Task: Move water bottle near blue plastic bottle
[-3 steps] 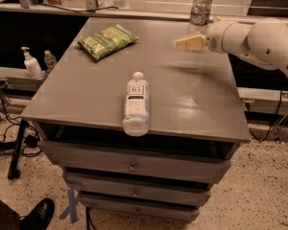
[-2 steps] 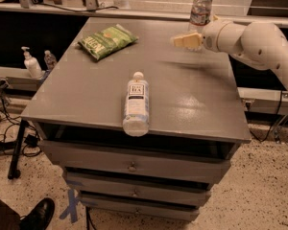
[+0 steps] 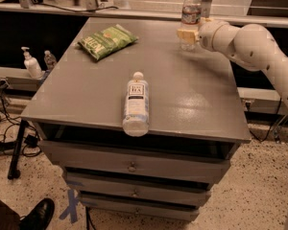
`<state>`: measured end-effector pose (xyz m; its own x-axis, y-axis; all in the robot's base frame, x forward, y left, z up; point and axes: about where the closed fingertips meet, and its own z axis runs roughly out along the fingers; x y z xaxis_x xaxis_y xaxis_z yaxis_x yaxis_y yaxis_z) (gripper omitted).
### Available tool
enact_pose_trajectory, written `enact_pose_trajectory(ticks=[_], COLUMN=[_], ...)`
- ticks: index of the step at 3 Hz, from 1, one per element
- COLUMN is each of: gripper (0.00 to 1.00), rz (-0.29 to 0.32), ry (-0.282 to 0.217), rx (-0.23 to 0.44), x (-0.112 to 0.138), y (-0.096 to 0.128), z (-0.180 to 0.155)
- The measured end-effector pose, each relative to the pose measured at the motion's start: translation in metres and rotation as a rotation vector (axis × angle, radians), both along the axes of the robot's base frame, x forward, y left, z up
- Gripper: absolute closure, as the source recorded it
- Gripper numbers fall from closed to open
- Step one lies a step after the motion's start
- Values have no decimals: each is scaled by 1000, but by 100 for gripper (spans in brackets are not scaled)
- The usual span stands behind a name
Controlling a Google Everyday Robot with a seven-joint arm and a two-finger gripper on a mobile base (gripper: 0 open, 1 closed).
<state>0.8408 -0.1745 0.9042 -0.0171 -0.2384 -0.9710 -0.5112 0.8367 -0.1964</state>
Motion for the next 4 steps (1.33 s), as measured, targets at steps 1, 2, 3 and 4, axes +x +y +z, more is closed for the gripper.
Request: enact_pose_trajectory(ticks=[1, 2, 3, 4], gripper=[64, 88, 100, 100], rz=[-3, 4, 38, 89], ry=[-2, 3, 31, 88], rx=[-2, -1, 25, 105], x=[0, -8, -34, -73], y=[2, 5, 9, 14], z=[-3, -3, 6, 12])
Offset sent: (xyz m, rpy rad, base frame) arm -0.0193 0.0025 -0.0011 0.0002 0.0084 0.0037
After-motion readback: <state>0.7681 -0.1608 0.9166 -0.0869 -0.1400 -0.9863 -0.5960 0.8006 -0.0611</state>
